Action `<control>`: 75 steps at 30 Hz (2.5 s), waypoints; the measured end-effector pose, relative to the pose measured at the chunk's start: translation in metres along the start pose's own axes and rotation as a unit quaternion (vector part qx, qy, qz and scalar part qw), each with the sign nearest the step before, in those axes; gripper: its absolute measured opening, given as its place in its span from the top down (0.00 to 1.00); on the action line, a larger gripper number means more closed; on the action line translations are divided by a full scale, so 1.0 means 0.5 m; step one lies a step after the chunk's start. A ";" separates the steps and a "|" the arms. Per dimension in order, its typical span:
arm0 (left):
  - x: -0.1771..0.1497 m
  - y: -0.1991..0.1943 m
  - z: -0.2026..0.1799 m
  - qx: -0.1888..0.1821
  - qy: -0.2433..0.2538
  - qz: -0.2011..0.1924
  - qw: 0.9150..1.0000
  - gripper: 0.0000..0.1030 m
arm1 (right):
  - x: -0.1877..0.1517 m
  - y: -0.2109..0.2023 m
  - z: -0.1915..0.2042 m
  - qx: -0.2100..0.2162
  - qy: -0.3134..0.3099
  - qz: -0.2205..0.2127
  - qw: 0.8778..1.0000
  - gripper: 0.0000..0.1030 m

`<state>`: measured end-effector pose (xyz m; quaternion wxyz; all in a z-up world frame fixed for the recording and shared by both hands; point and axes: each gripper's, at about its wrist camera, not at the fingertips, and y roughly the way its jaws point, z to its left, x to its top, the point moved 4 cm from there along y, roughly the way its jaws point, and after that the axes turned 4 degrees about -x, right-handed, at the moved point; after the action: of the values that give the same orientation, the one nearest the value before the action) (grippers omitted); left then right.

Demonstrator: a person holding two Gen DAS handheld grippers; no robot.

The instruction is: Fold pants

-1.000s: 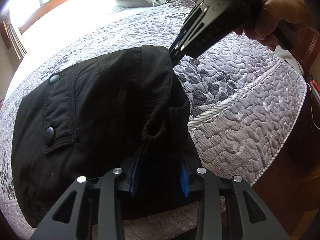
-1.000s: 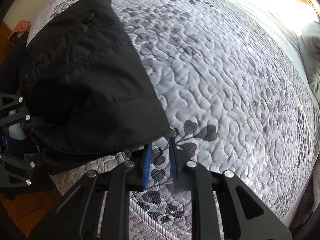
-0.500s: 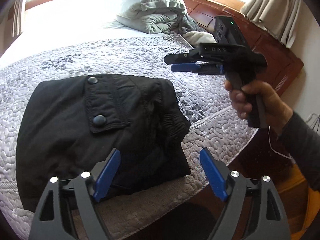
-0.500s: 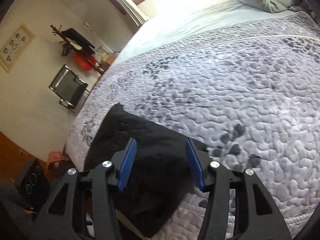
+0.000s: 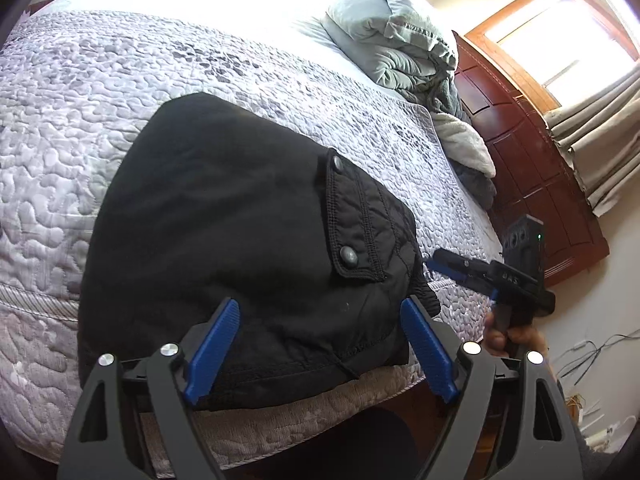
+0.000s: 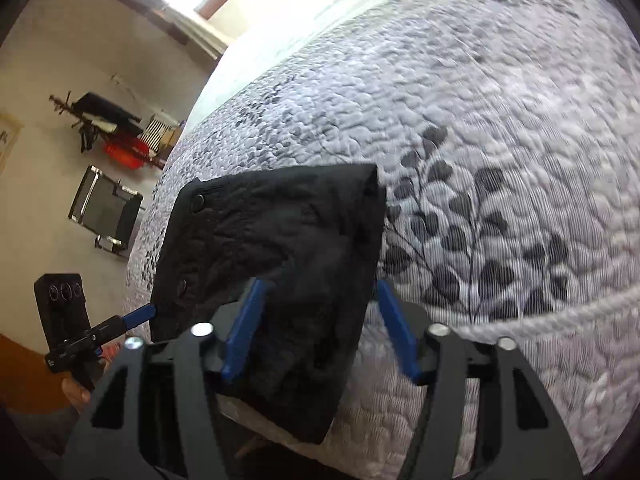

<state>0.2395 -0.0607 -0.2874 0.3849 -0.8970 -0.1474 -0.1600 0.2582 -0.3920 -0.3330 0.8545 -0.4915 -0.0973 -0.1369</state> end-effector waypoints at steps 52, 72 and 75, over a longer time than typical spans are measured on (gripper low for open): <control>0.185 0.051 0.343 -0.187 -0.139 0.204 0.951 0.04 | -0.044 0.077 -0.081 0.154 0.194 0.107 0.963 0.02; 0.170 0.157 0.287 -0.156 -0.111 0.248 0.950 0.18 | 0.013 0.176 0.048 0.177 0.125 0.127 0.968 0.26; 0.173 0.159 0.289 -0.162 -0.132 0.245 0.947 0.42 | 0.012 0.172 0.052 0.186 0.129 0.118 0.967 0.44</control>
<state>0.3738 0.0058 -0.3980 0.2388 -0.9688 0.0549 0.0375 0.2915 -0.3291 -0.3883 0.9463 -0.3101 0.0490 -0.0771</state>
